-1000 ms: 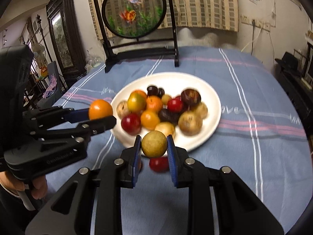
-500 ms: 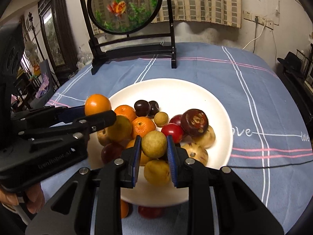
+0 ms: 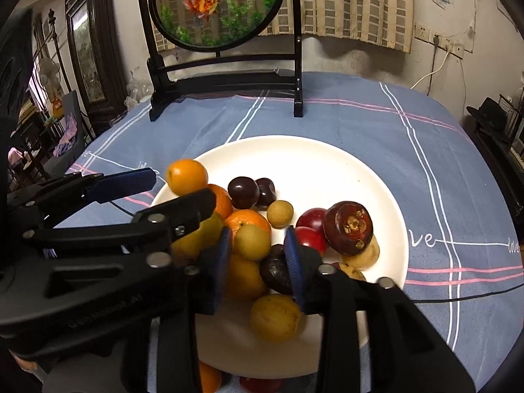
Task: Organize fruits
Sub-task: 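Carry the lime and orange onto the white plate and open both tools, then withdraw both open tools toward the last orange and red tomato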
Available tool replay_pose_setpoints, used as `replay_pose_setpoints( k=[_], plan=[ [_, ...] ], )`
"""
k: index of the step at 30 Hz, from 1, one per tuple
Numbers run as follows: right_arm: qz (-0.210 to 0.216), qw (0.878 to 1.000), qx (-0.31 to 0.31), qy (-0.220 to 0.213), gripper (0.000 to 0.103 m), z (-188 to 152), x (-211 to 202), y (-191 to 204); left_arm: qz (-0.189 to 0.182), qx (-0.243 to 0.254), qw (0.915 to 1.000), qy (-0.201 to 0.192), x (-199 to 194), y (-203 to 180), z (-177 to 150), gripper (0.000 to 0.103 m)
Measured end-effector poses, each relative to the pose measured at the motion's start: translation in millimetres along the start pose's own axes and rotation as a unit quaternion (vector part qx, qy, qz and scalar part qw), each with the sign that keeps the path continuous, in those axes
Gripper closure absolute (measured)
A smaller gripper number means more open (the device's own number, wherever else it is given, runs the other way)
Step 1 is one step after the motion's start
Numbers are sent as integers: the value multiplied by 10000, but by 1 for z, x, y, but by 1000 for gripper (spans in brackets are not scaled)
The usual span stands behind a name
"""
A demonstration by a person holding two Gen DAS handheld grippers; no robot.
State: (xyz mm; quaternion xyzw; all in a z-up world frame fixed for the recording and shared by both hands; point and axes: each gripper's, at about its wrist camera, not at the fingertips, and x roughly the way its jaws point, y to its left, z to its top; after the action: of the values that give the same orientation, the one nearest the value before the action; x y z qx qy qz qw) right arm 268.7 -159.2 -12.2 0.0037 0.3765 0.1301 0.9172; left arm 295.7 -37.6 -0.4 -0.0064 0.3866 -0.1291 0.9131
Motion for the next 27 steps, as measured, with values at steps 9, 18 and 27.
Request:
replay_pose_setpoints(
  k=[9,18,27],
  plan=[
    [120,9986,479,-207,41,-27,-38,-19,-35,-164,9998,-90,-32,9,-23,30],
    [202,9942,1052,-51,41,-75,-59,-40,-61,58,10000,-38,-56,-3,-64,27],
    [-16,9929,1174,-170,41,-113,-81,-45,119,316,9992,191,-54,-20,-103,24]
  ],
)
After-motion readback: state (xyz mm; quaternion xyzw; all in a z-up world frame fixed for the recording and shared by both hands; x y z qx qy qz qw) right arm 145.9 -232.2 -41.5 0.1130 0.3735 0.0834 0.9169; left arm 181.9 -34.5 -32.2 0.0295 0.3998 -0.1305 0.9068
